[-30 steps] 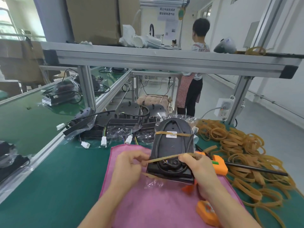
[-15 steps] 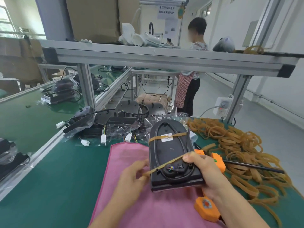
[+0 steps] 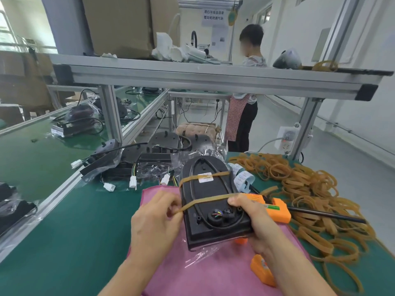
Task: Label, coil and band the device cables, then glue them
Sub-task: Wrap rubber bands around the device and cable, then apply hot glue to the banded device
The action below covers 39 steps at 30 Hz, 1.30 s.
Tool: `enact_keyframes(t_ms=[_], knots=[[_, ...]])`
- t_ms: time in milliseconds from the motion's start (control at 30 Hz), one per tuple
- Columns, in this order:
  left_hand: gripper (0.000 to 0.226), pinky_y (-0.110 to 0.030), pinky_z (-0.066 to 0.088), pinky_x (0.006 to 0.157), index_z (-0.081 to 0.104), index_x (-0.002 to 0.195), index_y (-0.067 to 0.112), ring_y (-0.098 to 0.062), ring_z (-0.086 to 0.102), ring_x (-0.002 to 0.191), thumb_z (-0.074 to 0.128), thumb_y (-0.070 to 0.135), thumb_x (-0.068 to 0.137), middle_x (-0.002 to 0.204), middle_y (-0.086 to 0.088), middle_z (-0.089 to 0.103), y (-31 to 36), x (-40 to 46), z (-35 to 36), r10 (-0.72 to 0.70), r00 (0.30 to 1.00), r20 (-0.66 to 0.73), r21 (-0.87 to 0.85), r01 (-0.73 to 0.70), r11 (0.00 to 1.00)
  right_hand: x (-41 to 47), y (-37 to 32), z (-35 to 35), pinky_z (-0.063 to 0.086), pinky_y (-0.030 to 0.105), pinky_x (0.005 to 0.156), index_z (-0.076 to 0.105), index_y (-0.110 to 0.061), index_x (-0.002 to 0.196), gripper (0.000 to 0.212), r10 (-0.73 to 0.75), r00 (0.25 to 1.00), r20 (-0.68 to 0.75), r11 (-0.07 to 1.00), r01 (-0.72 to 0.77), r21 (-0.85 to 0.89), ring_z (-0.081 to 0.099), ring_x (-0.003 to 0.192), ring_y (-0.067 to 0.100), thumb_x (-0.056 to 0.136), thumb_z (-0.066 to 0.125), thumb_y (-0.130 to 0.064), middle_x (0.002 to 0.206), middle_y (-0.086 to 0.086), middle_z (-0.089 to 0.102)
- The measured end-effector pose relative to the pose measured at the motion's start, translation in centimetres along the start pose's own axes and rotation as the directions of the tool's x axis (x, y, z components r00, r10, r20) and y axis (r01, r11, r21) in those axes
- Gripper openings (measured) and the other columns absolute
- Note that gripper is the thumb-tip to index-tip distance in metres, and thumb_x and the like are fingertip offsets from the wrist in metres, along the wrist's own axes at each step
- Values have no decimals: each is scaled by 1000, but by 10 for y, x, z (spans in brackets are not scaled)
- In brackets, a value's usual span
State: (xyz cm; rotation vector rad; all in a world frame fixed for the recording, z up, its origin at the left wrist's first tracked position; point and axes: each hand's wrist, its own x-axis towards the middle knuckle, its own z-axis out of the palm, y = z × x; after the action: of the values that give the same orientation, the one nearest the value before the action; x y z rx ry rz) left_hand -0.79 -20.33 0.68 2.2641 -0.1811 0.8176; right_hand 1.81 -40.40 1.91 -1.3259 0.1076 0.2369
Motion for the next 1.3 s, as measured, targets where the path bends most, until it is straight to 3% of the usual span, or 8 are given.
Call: enact_keyframes(t_ms=[300, 433, 567, 667, 867, 1067, 1167, 1300], knots=[[37, -30, 53, 61, 70, 80, 29, -21, 63, 57, 70, -8, 80, 66, -1, 68, -22, -7, 3, -156, 964, 216, -423, 237, 875, -6, 20, -3, 49, 48, 82, 74, -4, 85, 50, -26, 1000, 14, 996, 25, 91, 60, 88, 40, 42, 75, -30, 97, 33, 65], [26, -20, 55, 67, 76, 75, 16, -12, 66, 67, 69, -8, 74, 76, -7, 72, -26, -3, 6, -293, 910, 292, -673, 413, 613, -7, 18, 1, 48, 50, 85, 71, 0, 93, 56, -34, 998, 53, 993, 28, 115, 61, 88, 40, 45, 75, -29, 100, 33, 64], [36, -34, 57, 84, 68, 111, 11, -21, 68, 96, 58, 26, 79, 115, -12, 69, -26, -6, 8, -340, 763, 550, -778, 616, 124, -6, 10, -4, 49, 28, 56, 71, -15, 74, 36, -69, 994, 80, 996, 65, 60, 64, 69, 27, 46, 73, -38, 84, 17, 68], [51, -44, 54, 89, 66, 122, 14, -29, 66, 107, 59, 40, 78, 120, -14, 68, -4, 1, 14, -237, 686, 688, -685, 721, 100, -4, 14, 0, 44, 20, 43, 69, -14, 71, 21, -87, 990, 113, 996, 90, -24, 63, 54, 17, 58, 72, -30, 71, 9, 68], [54, -36, 59, 58, 61, 116, 3, -32, 72, 74, 73, 19, 65, 99, -24, 72, 7, 15, 24, -351, 602, 717, -625, 778, 60, -8, 14, -3, 57, 30, 77, 72, -9, 111, 38, -18, 981, 195, 995, 36, -90, 69, 102, 29, 87, 63, -37, 111, 17, 71], [46, -36, 58, 58, 63, 110, 2, -33, 72, 76, 74, 16, 67, 99, -26, 71, -2, 3, 34, -309, 599, 739, -599, 794, 106, -9, 16, -10, 50, 41, 97, 68, -4, 111, 45, -62, 998, 6, 959, 61, -275, 68, 104, 25, 96, 50, -42, 106, 9, 74], [44, -37, 58, 58, 63, 109, 2, -34, 72, 76, 73, 13, 68, 100, -26, 71, -8, -1, 38, -316, 597, 738, -597, 795, 108, -12, 18, -19, 47, 24, 81, 70, -11, 98, 28, -180, 984, 11, 802, 153, -577, 64, 91, 14, 98, 51, -31, 95, -3, 73], [49, -39, 58, 61, 62, 114, 2, -35, 71, 80, 74, 13, 68, 102, -27, 70, -13, -4, 40, -328, 581, 745, -571, 809, 138, -8, 23, -35, 35, 3, 75, 66, -21, 114, 22, -339, 941, -20, 491, 158, -857, 53, 97, 4, 97, 53, -20, 108, -14, 65]])
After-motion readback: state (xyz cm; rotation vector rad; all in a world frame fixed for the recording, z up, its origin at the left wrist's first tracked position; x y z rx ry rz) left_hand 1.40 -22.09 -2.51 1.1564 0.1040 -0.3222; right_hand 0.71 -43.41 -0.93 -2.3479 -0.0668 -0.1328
